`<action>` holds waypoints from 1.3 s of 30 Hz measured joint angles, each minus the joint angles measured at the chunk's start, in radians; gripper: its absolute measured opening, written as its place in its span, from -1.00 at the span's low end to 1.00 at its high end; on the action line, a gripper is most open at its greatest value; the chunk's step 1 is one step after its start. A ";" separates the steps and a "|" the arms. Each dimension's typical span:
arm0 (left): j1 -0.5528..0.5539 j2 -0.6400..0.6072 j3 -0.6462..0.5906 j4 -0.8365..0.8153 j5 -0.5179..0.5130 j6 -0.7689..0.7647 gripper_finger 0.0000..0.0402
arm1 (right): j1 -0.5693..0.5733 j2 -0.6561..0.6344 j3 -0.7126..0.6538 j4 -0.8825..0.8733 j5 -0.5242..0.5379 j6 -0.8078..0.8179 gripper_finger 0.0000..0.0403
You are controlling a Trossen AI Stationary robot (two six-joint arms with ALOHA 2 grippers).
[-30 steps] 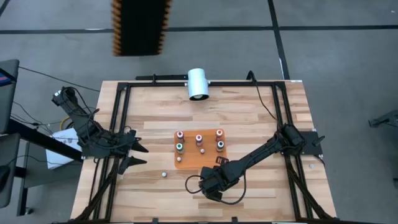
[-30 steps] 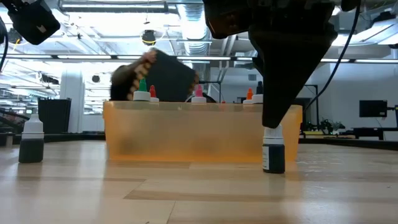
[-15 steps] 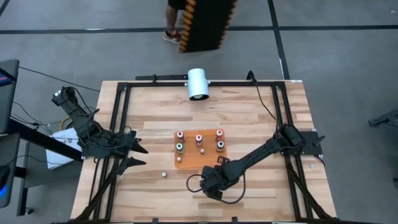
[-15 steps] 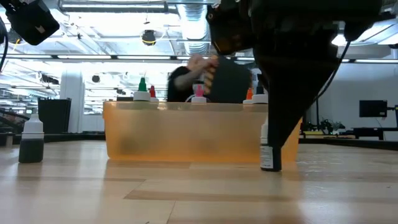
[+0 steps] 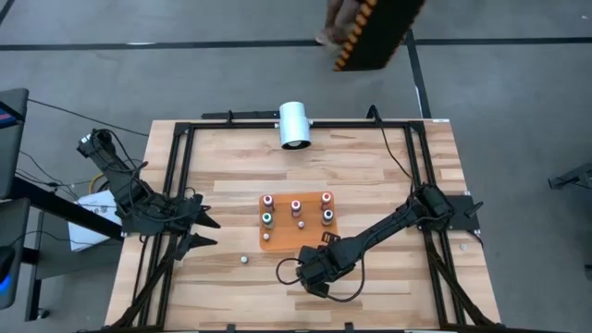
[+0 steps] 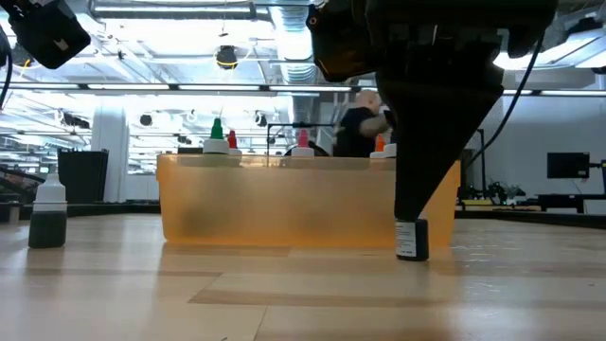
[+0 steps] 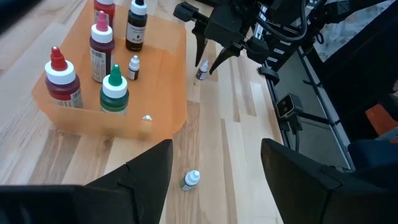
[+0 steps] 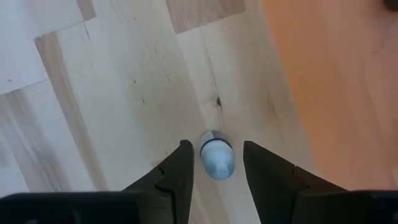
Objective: Pick & Place food coloring
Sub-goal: Put the small purple food coloring bottle into the orange container
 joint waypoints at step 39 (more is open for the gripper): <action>0.000 0.000 0.000 -0.002 0.009 0.001 0.18 | -0.007 0.000 0.000 -0.017 -0.026 -0.017 -0.49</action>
